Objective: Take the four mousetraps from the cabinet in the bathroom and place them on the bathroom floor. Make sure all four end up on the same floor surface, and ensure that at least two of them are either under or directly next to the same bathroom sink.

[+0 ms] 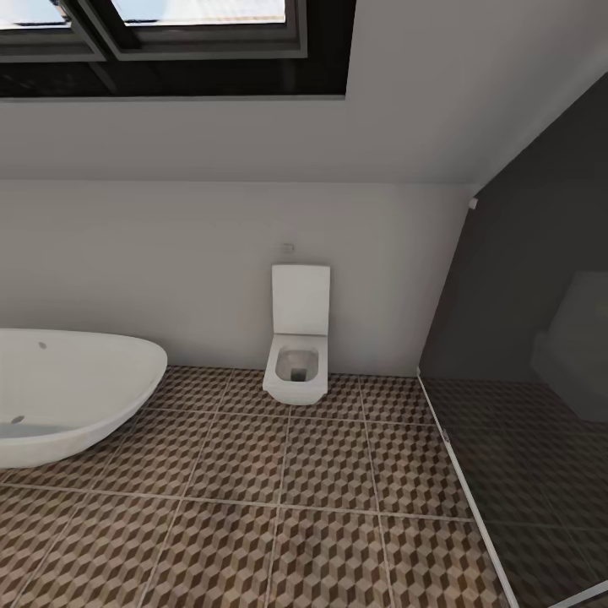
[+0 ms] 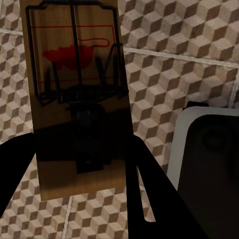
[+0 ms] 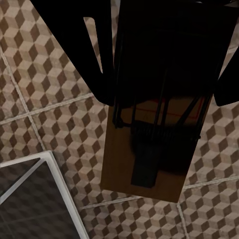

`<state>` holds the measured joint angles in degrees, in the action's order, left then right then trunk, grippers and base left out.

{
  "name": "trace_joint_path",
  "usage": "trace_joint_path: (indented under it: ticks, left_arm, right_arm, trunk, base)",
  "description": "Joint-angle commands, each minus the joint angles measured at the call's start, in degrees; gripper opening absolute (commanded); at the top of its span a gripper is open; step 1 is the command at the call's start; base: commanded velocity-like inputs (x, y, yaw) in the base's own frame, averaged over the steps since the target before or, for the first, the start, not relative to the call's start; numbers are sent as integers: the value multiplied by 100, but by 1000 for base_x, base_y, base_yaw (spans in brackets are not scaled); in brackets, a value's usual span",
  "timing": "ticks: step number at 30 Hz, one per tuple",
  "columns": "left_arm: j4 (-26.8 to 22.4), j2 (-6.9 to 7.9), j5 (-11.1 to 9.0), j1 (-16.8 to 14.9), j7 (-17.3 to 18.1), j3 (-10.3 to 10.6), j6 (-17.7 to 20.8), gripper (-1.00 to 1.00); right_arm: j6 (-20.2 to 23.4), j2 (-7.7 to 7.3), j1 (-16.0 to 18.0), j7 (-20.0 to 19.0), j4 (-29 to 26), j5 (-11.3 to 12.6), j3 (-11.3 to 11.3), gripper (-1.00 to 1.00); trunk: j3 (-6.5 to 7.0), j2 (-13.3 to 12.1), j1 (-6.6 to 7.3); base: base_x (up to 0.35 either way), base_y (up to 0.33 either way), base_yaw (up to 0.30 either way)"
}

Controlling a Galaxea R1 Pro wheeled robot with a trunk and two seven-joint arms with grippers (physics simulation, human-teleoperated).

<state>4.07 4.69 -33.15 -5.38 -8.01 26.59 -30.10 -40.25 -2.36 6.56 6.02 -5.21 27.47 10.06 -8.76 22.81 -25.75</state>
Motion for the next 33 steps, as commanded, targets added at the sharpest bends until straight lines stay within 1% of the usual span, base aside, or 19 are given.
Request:
trace_joint_path:
  ticks: [1, 33]
  left_arm:
    - [14, -3, 11, -7, -34, 40, -21, -100]
    - [14, -3, 11, -7, -34, 40, -21, -100]
  right_arm:
    - [-9, -1, 3, 49, -3, 13, 50, -100]
    - [-9, -1, 3, 49, -2, 13, 48, -100]
  trunk:
    - [-11, 11, -3]
    - [-11, 11, -3]
  base:
    - [0, 0, 0]
    - [0, 0, 0]
